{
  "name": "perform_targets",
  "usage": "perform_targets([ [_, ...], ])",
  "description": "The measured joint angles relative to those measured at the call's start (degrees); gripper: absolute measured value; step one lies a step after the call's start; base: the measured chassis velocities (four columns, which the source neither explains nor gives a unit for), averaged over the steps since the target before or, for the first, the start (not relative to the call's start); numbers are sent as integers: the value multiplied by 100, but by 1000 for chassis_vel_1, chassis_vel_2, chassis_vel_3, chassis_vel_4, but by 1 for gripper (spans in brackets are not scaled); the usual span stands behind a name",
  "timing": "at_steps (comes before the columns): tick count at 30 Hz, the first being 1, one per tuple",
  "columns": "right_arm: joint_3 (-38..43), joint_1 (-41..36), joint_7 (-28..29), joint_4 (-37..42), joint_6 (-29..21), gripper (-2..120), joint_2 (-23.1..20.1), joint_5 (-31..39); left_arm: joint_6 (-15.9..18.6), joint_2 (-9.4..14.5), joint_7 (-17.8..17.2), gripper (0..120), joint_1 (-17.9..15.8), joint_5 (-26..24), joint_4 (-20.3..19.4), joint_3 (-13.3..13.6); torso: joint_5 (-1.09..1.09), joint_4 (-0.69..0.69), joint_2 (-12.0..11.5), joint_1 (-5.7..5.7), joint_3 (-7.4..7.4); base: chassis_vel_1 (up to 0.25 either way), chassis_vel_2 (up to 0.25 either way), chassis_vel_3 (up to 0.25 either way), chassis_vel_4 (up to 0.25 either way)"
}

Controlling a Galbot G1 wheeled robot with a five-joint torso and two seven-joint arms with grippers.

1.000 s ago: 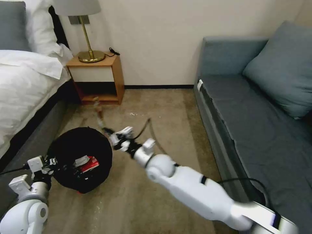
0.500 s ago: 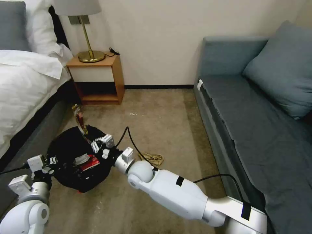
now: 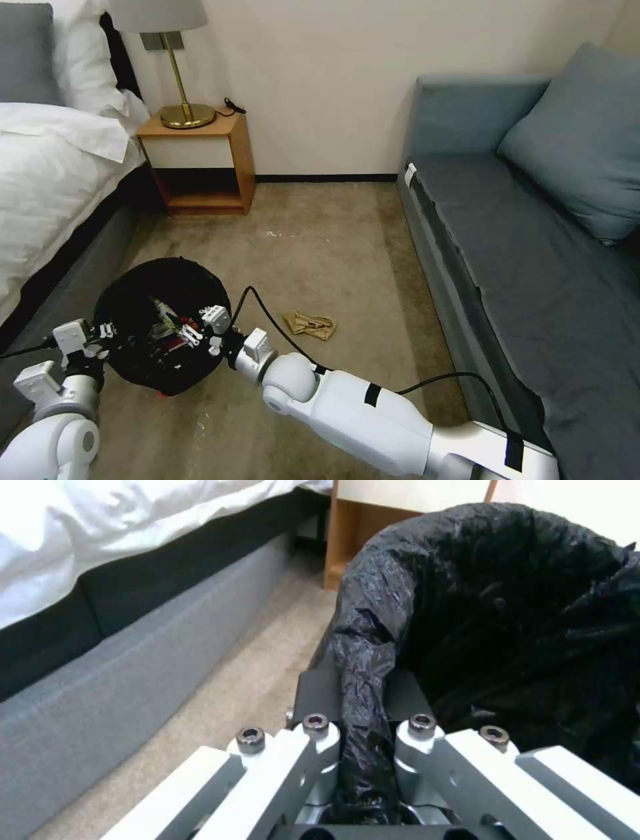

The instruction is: Pick up the trash bin, then pick up the garbage on the floor and place it into the trash bin.

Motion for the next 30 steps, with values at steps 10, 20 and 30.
perform_targets([
  [10, 825, -375, 1014, 750, 99, 84, -808, -1113, -13, 81, -5, 6, -6, -87, 21, -30, 1, -1, 0, 0, 0, 0, 0, 0, 0],
  [20, 3719, -2525, 737, 2118, 193, 100, -1149, -2210, -141, 143, -10, 6, 3, -136, 186, -36, 2, -1, 0, -1, 0, 0, 0, 0, 0],
  [30, 4878, -4390, 860, 2820, 370, 100, -956, -2919, -160, 163, -11, 6, -50, -211, 227, -49, 1, -1, 0, 0, -1, 0, 0, 0, 0],
])
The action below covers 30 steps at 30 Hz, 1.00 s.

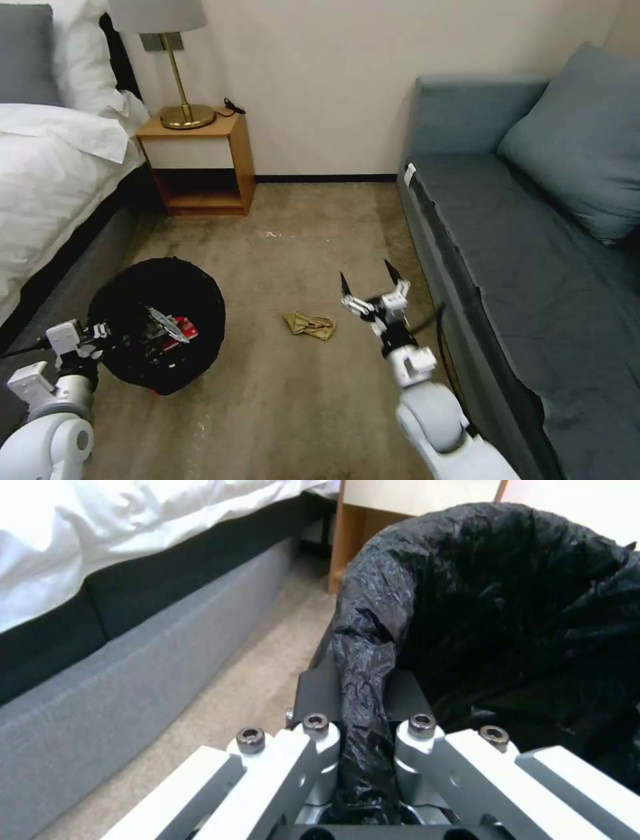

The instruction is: Pick up the trash bin, then pick up the garbage on the floor and place it into the trash bin.

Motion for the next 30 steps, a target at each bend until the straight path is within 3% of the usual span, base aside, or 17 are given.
perform_targets([
  [15, -32, 16, -84, -143, 141, 100, 66, 131, -3, 5, 0, 6, 54, -47, -49, -31, -1, 1, 0, 0, 0, 0, 0, 0, 0],
  [30, -41, 132, -173, -238, 181, 100, -26, 253, -16, -10, 0, 6, 78, -77, -68, -51, -1, 0, 0, 1, 1, -72, 82, 71, -76],
])
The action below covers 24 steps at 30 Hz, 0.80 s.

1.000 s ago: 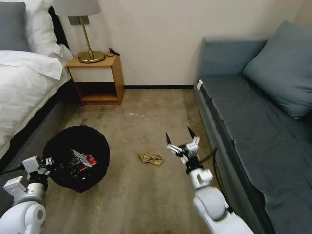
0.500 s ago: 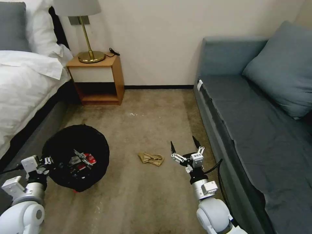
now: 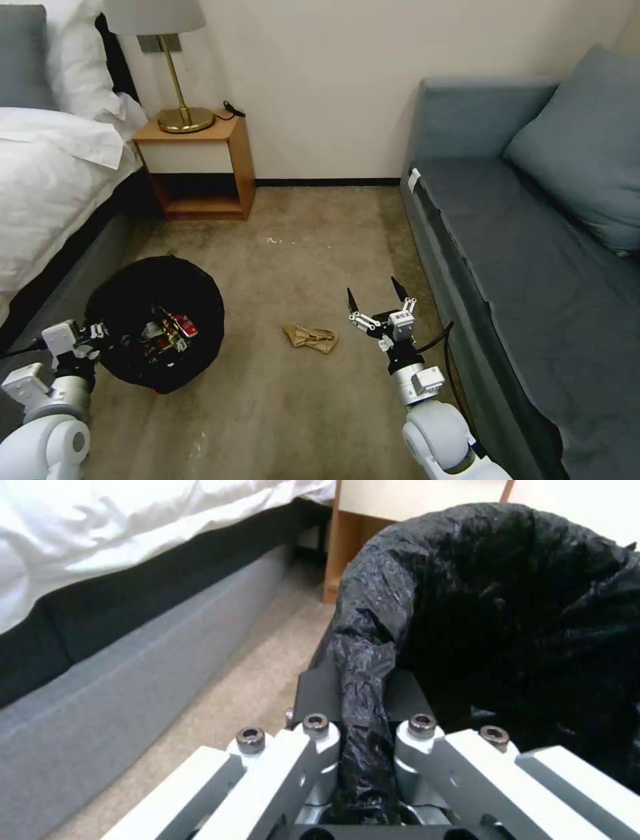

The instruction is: Pick up the trash bin, then pick up the garbage on the floor and place it into the trash bin.

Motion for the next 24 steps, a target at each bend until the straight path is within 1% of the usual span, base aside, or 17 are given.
perform_targets([
  [11, -11, 21, -35, -31, 16, 100, 1, 10, 0, -10, 0, 6, 6, -6, -8, -5, 0, 0, 0, -1, 0, 0, 0, 0, 0],
  [24, -24, 100, -60, -145, 44, 100, -8, 44, 10, -15, 2, 6, -79, 0, 24, 37, 0, 0, 0, 0, 0, -57, 54, 56, -54],
])
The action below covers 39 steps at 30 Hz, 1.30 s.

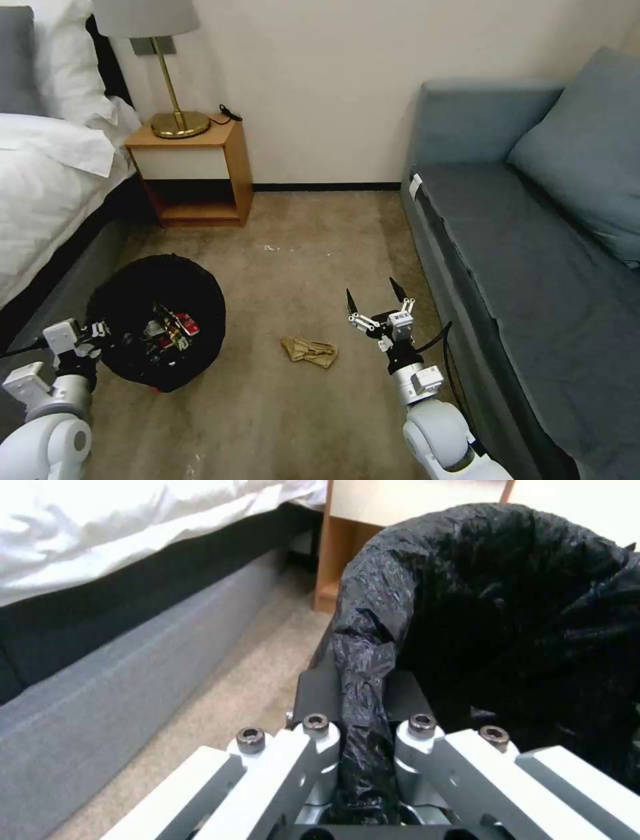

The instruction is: Pick up the trash bin, then pick up the garbage on the floor and place it into the trash bin.

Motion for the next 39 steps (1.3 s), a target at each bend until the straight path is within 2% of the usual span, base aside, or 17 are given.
perform_targets([
  [6, -21, 70, -5, -80, 2, 100, 0, 11, 2, 4, 0, 6, -42, 5, 62, 5, 0, 0, 0, 0, 0, -96, 99, 105, -105],
  [19, -65, 187, -22, -236, 54, 100, 23, 11, 3, 32, 4, 6, -104, 15, 147, 18, 0, 0, 0, 0, 1, -196, 183, 184, -188],
  [24, -246, 264, -58, -290, -79, 100, -156, -18, 3, 34, 6, 6, -111, 23, 156, 26, 0, -1, 0, 0, 0, -60, 40, 36, -57],
  [26, -473, 402, -104, -330, -462, 100, -405, 17, 3, 33, 6, 6, -104, 31, 139, 26, 0, 0, 0, 0, 0, 0, 0, 0, 0],
  [27, -473, 402, -104, -330, -462, 100, -405, 17, 3, 33, 6, 6, -104, 31, 139, 26, 0, 0, 0, 0, 0, 0, 0, 0, 0],
  [29, -699, 547, -323, -317, -1037, 100, -685, 211, 3, 29, 5, 6, -79, 32, 91, 20, 0, 0, 0, 0, -1, 0, 0, 0, 0],
  [30, -716, 558, -344, -314, -1082, 100, -705, 230, 3, 29, 5, 6, -79, 32, 91, 20, 0, 0, 0, 0, 0, 0, 0, 0, 0],
  [31, -923, 682, -542, -269, -1548, 100, -909, 442, 3, 26, 5, 6, -60, 32, 60, 11, 0, -1, 0, 0, 0, 0, 0, 0, 0],
  [32, -923, 682, -542, -269, -1548, 100, -909, 442, 3, 26, 5, 6, -60, 32, 60, 11, 0, -1, 0, 0, 0, 0, 0, 0, 0],
  [34, -1572, 1143, -1021, -244, -2685, 100, -1399, 967, 3, 9, 4, 6, -4, 33, -59, -8, -1, 1, 0, 0, 0, 0, 0, 0, 0],
  [35, -1981, 1437, -1174, -327, -3048, 100, -1594, 1147, 3, -6, 2, 6, 30, 34, -130, -12, 0, -1, 0, 0, 0, 0, 0, 0, 0],
  [36, -2583, 1859, -1305, -498, -3294, 100, -1782, 1309, 6, -29, 1, 6, 79, 45, -221, -14, 0, 0, 0, 0, 0, 0, 0, 0, 0],
  [37, -2583, 1859, -1305, -498, -3294, 100, -1782, 1309, 6, -29, 1, 6, 79, 45, -221, -14, 0, 0, 0, 0, 0, 0, 0, 0, 0],
  [39, -3180, 2286, -1439, -665, -3445, 100, -1888, 1390, 13, -54, -2, 6, 145, 73, -309, -20, 1, 0, 0, 0, 0, 0, 0, 0, 0],
])
